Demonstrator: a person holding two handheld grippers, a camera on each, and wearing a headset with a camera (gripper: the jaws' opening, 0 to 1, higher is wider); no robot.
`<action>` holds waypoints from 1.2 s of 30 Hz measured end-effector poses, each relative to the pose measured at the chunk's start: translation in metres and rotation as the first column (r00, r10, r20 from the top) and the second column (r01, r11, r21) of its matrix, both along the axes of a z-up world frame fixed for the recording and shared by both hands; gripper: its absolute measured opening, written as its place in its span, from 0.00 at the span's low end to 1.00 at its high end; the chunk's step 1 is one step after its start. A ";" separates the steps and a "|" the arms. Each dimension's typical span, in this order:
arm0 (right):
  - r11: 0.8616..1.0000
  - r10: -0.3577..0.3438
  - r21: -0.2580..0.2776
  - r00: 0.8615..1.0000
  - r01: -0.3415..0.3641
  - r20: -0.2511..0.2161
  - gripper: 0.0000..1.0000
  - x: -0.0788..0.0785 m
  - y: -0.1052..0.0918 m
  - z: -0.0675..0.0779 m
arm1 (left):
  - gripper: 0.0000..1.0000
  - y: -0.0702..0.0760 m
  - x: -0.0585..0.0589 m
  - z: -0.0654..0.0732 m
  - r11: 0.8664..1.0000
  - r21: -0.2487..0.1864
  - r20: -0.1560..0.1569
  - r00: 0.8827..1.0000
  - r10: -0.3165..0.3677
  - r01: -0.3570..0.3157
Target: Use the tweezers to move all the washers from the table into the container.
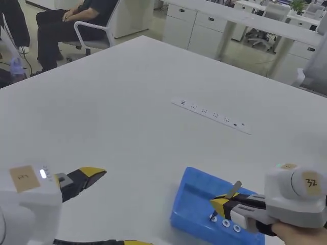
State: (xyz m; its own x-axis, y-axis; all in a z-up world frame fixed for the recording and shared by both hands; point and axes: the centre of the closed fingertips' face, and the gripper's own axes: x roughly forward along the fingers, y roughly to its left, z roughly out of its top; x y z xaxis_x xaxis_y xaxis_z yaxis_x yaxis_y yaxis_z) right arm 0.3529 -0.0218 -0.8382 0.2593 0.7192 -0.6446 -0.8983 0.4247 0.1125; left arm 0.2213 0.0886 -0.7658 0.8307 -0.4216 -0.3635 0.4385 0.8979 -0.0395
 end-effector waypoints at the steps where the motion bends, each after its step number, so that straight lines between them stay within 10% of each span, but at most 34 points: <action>1: 1.000 -0.001 0.000 1.000 0.001 0.003 0.04 0.000 0.000 0.000 | 0.84 0.000 0.000 0.000 1.000 0.001 -0.001 1.000 0.001 -0.001; 19: 1.000 -0.007 0.014 1.000 0.006 0.023 0.04 -0.003 0.001 0.009 | 0.84 0.000 -0.001 0.000 1.000 0.001 -0.002 1.000 -0.001 0.001; 22: 1.000 0.016 -0.007 0.994 -0.016 0.104 0.04 -0.007 0.001 0.025 | 0.84 0.000 -0.001 -0.001 1.000 0.000 -0.006 1.000 -0.001 0.001; 36: 0.996 -0.003 0.088 0.995 -0.006 0.100 0.04 -0.036 0.001 0.059 | 0.84 -0.001 -0.002 -0.002 1.000 0.005 -0.011 1.000 -0.013 0.013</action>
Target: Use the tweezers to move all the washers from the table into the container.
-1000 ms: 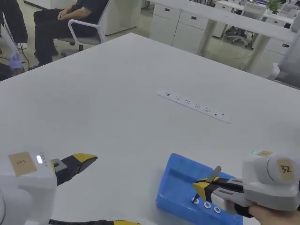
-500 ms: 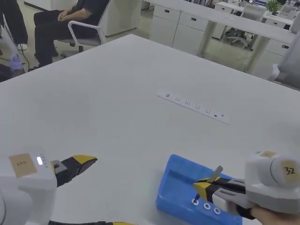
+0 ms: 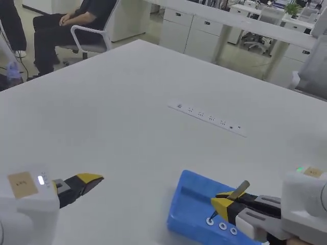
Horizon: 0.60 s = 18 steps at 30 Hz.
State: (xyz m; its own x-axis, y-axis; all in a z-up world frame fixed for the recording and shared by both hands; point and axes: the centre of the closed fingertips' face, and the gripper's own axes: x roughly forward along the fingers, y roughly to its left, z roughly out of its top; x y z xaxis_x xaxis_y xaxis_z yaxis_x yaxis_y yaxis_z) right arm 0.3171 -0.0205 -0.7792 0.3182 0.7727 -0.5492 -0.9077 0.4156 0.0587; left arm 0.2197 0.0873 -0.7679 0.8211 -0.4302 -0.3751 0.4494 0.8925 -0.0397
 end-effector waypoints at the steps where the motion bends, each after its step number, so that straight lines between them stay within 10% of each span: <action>1: 1.000 0.001 0.005 1.000 -0.001 0.002 0.04 -0.002 0.000 0.002 | 0.84 0.000 0.000 0.000 1.000 0.000 -0.001 1.000 -0.001 0.001; 18: 0.996 0.019 0.084 0.994 -0.010 -0.104 0.04 -0.035 0.004 -0.001 | 0.83 0.000 0.000 -0.001 1.000 0.009 -0.005 1.000 -0.001 0.001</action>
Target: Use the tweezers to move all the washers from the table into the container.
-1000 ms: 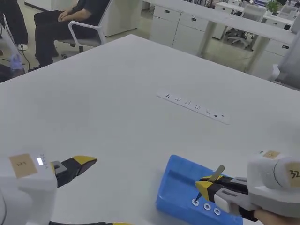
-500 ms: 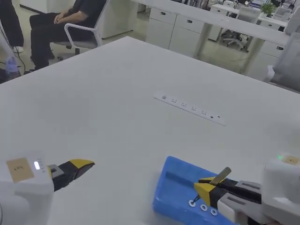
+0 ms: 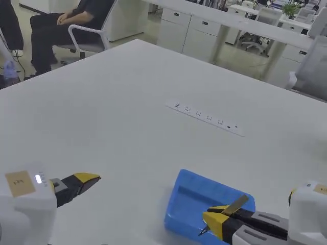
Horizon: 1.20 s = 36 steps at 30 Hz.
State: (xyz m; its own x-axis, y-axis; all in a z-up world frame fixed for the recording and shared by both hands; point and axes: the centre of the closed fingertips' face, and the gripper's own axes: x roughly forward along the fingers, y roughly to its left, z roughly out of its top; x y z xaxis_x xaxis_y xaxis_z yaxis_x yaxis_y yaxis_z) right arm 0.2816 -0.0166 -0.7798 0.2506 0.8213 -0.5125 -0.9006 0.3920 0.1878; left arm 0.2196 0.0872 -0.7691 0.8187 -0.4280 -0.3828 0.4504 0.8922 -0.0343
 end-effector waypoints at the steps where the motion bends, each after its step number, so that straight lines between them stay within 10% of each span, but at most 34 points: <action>1: 1.000 0.005 -0.003 1.000 -0.005 -0.005 0.04 -0.002 0.000 -0.002 | 0.83 0.000 0.000 0.000 1.000 0.000 0.001 1.000 0.000 0.000; 19: 0.991 0.096 -0.079 0.985 -0.107 -0.141 0.04 -0.044 0.005 -0.057 | 0.82 0.000 -0.001 -0.001 1.000 0.002 -0.002 1.000 -0.001 0.001; 31: 0.989 0.102 -0.088 0.984 -0.115 -0.144 0.04 -0.048 0.002 -0.061 | 0.82 0.000 -0.001 -0.001 1.000 0.001 -0.002 1.000 -0.001 0.001; 36: 0.980 0.157 -0.115 0.985 -0.165 -0.071 0.04 -0.056 0.005 -0.060 | 0.82 0.000 0.000 -0.001 1.000 0.001 -0.002 1.000 -0.002 0.002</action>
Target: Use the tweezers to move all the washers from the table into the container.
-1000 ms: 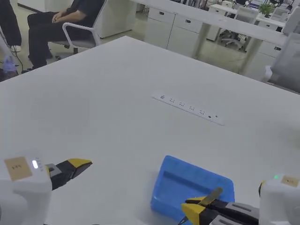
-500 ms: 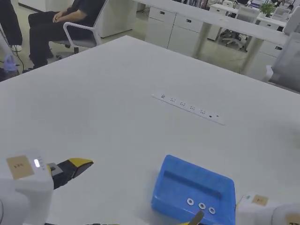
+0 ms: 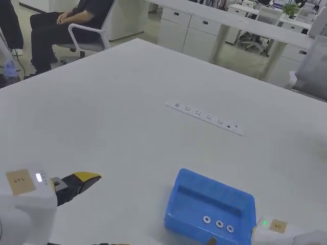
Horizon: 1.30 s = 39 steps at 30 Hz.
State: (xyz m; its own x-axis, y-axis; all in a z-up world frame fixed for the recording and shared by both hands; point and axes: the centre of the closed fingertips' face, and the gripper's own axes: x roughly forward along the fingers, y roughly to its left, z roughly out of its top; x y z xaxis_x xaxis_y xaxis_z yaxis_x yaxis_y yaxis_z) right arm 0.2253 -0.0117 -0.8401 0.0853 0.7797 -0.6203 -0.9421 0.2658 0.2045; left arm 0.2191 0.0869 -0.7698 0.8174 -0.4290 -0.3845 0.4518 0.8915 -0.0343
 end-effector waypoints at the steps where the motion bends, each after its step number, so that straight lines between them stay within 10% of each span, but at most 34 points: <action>1: 1.000 0.014 -0.004 1.000 -0.014 0.013 0.04 -0.002 0.000 0.000 | 0.82 0.000 0.000 0.000 1.000 0.000 -0.001 1.000 0.000 0.000; 27: 0.999 -0.027 -0.021 0.995 0.030 0.095 0.03 -0.005 -0.003 -0.002 | 0.82 -0.001 -0.001 0.002 1.000 0.000 0.008 1.000 -0.004 0.004; 39: 0.980 -0.174 0.095 0.985 0.175 -0.019 0.03 0.009 -0.010 0.019 | 0.81 0.001 -0.002 0.003 1.000 -0.008 0.011 1.000 0.002 -0.001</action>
